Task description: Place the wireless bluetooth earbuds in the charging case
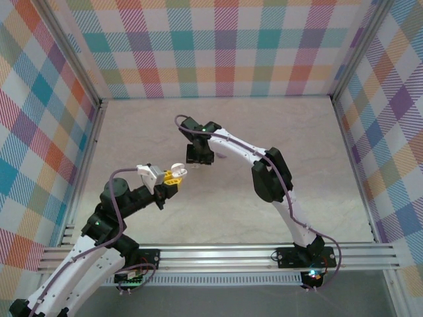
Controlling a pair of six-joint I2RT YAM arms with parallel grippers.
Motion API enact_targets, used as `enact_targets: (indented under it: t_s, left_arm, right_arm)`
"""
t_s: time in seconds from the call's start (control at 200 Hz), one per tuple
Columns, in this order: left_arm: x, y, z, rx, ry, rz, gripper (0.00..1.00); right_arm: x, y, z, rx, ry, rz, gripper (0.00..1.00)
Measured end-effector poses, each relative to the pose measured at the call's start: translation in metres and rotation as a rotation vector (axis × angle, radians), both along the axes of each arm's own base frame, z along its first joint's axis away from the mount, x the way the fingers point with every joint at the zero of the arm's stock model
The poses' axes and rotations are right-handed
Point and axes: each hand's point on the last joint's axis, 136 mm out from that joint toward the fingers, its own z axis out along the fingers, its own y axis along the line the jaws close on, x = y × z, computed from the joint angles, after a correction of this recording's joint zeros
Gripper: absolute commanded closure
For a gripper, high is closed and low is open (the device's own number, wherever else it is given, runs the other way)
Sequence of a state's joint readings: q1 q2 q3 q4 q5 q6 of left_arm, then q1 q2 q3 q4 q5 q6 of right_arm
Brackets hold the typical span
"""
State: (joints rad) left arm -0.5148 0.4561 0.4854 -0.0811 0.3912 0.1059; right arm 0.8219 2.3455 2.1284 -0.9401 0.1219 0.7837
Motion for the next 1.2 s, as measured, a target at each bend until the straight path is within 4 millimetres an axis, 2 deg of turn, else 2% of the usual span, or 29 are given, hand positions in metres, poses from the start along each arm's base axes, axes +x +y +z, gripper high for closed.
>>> enact_targets:
  t_s: [0.085, 0.15, 0.23, 0.4, 0.485, 0.675, 0.845, 1.2]
  left_arm:
    - [-0.004, 0.001, 0.004, -0.008, -0.013, -0.003, 1.0]
    - [-0.006, 0.003, 0.005, -0.01, -0.017, -0.005, 1.0]
    - [-0.009, 0.003, 0.006, -0.013, -0.02, -0.01, 1.0]
    - [-0.012, 0.002, 0.008, -0.014, -0.025, -0.029, 1.0]
    - [-0.015, 0.001, 0.005, 0.0, -0.019, -0.04, 1.0]
    - [-0.021, 0.004, 0.007, -0.002, -0.027, -0.045, 1.0]
    - [-0.024, 0.005, 0.01, -0.011, -0.042, -0.046, 1.0]
    - [-0.024, 0.006, 0.007, -0.005, -0.026, -0.047, 1.0]
  right_arm:
    - [0.01, 0.0, 0.007, -0.002, -0.036, -0.049, 0.5]
    - [0.015, 0.001, 0.005, -0.009, -0.042, -0.081, 0.5]
    - [0.023, 0.005, -0.008, -0.027, -0.038, -0.107, 0.51]
    - [0.029, 0.006, -0.046, -0.098, -0.01, -0.125, 0.51]
    - [0.029, 0.005, -0.048, -0.119, -0.014, -0.122, 0.51]
    - [0.02, 0.002, -0.051, -0.162, -0.029, -0.083, 0.5]
    - [0.0, -0.007, -0.053, -0.2, -0.016, -0.046, 0.5]
    - [-0.015, -0.014, -0.053, -0.184, -0.01, -0.014, 0.48]
